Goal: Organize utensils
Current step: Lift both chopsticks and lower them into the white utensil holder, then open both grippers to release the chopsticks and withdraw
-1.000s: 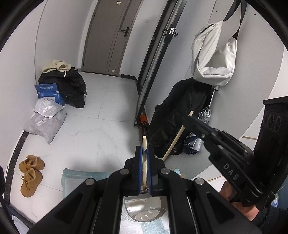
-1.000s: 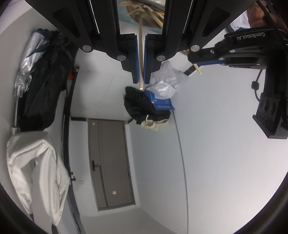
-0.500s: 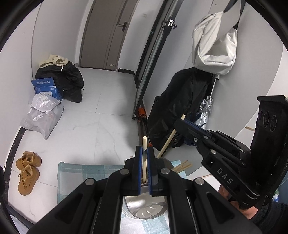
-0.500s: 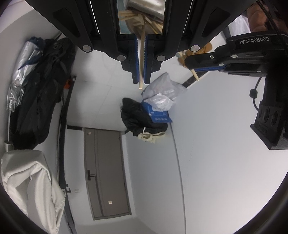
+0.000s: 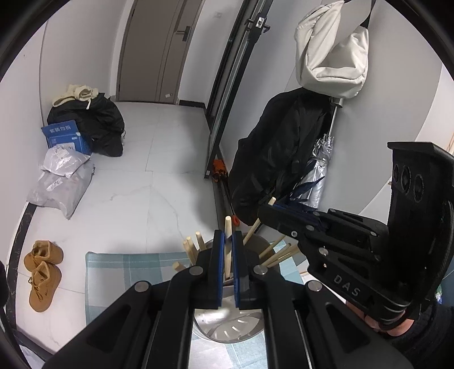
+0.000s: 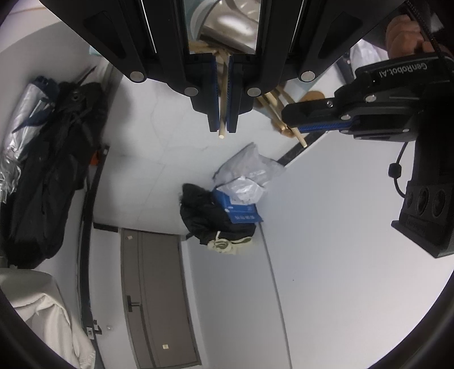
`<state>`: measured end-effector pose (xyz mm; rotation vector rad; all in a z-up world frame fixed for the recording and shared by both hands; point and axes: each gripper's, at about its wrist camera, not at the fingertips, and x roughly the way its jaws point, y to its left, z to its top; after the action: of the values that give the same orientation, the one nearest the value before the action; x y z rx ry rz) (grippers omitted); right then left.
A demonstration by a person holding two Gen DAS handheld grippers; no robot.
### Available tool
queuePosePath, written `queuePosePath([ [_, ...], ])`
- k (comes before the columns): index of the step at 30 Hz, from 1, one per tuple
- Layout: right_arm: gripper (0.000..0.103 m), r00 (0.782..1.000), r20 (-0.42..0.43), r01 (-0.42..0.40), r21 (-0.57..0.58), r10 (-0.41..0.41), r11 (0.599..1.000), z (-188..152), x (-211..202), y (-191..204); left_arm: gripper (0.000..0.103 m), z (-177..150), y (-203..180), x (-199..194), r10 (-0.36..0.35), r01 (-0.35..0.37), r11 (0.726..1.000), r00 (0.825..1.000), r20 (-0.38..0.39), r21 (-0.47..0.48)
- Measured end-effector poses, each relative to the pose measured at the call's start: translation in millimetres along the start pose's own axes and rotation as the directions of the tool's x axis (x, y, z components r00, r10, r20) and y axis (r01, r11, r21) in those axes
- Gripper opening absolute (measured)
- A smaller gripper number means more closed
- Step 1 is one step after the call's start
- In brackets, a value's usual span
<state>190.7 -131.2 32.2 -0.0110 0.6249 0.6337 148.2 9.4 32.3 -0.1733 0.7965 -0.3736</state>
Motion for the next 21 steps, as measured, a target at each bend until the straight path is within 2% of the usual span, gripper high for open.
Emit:
queuePosePath([
  [5, 0.004, 0.998, -0.060, -0.021, 0.011, 0.022, 1.000, -10, 11, -3, 0.001, -2, 0, 7, -0.011, 0.011, 1.000, 1.000, -0.024, 0.000],
  [13, 0.007, 0.995, -0.087, -0.043, 0.006, 0.043, 0.999, -12, 11, 2, 0.001, -8, -3, 10, -0.021, 0.021, 1.000, 0.999, -0.036, 0.014],
  [17, 0.007, 0.996, -0.065, -0.055, 0.031, 0.057, 0.998, -15, 0, -2, 0.001, -11, -3, 11, -0.024, 0.025, 1.000, 0.998, -0.060, 0.004],
  [21, 0.017, 0.996, -0.065, -0.056, 0.068, 0.060, 0.996, -20, -9, -6, 0.002, -12, -6, 10, 0.002, -0.001, 1.000, 0.998, -0.068, 0.008],
])
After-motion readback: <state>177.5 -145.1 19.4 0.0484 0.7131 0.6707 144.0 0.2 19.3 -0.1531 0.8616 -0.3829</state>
